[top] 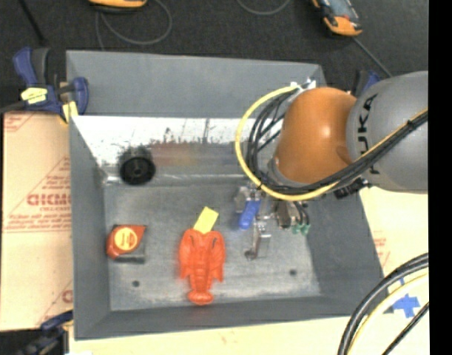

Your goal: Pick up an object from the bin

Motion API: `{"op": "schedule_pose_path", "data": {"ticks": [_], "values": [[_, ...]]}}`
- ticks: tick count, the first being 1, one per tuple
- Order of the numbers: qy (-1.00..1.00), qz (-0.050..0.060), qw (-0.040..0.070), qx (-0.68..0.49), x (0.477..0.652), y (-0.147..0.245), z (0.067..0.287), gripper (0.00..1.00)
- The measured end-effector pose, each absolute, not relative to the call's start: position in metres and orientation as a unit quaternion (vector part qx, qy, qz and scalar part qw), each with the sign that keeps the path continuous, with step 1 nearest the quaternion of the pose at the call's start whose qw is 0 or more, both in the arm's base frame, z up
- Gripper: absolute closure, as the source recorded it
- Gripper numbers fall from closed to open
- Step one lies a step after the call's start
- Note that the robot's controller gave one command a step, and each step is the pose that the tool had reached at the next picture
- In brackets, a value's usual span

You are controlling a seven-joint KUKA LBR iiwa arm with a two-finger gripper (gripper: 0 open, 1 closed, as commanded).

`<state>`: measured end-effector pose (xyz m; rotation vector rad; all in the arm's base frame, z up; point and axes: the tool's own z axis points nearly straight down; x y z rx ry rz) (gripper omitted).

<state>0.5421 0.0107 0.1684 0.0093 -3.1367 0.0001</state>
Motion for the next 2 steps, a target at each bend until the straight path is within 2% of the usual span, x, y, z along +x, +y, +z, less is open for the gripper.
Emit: {"op": "schedule_pose_path", "data": {"ticks": [1, 2], "values": [[-1.0, 0.0, -0.001, 0.003, 0.543, 0.011, 0.172, 0.0], [-1.0, 0.001, -0.004, 0.031, 0.541, 0.034, 0.142, 0.0]]}}
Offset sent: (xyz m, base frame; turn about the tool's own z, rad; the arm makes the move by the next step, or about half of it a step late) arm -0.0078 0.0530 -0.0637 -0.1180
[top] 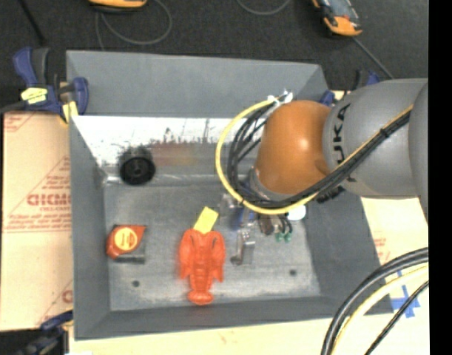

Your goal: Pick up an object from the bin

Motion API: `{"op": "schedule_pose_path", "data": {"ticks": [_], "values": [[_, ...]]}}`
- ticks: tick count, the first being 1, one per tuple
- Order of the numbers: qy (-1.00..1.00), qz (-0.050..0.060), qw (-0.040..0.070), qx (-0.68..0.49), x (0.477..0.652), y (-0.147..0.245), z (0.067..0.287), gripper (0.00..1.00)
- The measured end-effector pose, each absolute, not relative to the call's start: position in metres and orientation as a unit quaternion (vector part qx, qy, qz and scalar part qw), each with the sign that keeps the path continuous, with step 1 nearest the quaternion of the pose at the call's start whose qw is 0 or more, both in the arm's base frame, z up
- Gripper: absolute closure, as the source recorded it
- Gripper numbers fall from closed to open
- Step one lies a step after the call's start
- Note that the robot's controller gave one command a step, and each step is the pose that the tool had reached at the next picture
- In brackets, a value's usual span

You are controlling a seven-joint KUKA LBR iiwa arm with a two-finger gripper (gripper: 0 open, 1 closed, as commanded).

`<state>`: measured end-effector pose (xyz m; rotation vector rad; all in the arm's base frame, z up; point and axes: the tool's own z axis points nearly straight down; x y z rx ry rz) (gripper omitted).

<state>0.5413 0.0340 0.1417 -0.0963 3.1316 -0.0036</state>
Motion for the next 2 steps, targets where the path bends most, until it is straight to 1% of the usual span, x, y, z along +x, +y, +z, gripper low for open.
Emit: {"op": "schedule_pose_path", "data": {"ticks": [1, 2], "values": [[0.991, 0.0, 0.001, -0.136, 0.5337, 0.0448, 0.114, 0.0], [0.977, 0.0, 0.0, -0.214, 0.5322, 0.0503, 0.1048, 0.0]]}}
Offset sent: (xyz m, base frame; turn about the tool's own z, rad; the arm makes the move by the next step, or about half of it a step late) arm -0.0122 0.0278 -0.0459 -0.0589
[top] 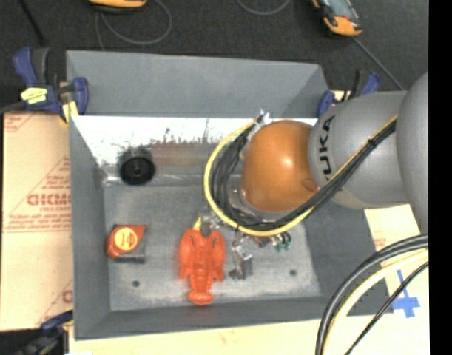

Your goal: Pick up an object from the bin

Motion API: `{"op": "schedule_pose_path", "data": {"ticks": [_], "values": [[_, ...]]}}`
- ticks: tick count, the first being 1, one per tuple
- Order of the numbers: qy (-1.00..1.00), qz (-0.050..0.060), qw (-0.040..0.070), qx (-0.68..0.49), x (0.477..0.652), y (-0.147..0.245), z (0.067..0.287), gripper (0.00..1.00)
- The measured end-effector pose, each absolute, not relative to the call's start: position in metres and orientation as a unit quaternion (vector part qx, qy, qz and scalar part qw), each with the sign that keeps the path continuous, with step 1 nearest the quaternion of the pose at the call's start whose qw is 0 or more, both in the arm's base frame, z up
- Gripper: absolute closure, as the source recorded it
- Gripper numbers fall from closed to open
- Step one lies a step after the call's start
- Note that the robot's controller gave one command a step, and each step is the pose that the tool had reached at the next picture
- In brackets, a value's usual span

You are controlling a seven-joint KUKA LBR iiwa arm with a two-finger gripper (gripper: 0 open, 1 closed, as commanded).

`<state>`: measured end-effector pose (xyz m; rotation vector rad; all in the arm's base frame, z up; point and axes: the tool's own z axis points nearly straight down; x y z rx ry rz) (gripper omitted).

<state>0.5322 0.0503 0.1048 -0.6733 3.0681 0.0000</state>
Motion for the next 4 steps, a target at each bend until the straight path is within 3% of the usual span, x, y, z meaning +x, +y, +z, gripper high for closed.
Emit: {"op": "schedule_pose_path", "data": {"ticks": [1, 2, 3, 4], "values": [[0.993, 0.0, 0.001, -0.12, 0.539, 0.068, 0.09, 0.0], [0.966, 0.0, 0.004, -0.259, 0.55, 0.094, 0.073, 1.0], [0.966, 0.001, 0.002, -0.258, 0.549, 0.094, 0.071, 0.0], [0.966, 0.001, 0.002, -0.257, 0.549, 0.094, 0.072, 1.0]]}}
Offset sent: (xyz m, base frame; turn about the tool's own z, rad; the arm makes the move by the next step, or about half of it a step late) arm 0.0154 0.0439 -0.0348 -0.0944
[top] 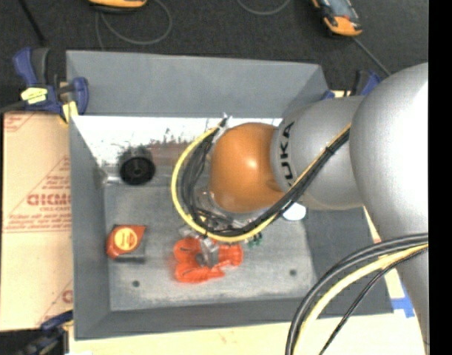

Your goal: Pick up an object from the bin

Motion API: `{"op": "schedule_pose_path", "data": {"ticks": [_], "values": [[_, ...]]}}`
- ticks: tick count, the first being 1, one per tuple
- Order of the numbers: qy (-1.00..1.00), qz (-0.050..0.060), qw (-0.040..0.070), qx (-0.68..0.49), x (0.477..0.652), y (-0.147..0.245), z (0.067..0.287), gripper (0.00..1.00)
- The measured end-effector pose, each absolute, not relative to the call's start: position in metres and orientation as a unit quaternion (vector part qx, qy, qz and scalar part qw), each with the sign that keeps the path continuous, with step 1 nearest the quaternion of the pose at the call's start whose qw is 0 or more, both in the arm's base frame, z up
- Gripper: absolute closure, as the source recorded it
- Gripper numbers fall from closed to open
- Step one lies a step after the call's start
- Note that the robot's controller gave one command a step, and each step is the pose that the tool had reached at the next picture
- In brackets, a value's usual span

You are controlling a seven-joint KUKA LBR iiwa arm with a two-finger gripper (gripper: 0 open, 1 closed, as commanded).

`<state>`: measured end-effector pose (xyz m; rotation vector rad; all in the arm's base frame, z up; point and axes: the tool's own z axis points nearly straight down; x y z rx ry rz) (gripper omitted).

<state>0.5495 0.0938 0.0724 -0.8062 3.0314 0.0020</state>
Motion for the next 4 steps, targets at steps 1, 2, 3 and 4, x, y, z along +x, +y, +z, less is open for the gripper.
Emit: {"op": "schedule_pose_path", "data": {"ticks": [1, 2, 3, 4], "values": [[0.967, 0.001, 0.002, -0.256, 0.549, 0.094, 0.072, 1.0], [0.967, 0.001, 0.002, -0.255, 0.549, 0.094, 0.072, 1.0], [0.967, 0.001, 0.002, -0.255, 0.549, 0.094, 0.072, 1.0], [0.966, 0.0, -0.001, -0.257, 0.516, 0.089, 0.271, 1.0]]}}
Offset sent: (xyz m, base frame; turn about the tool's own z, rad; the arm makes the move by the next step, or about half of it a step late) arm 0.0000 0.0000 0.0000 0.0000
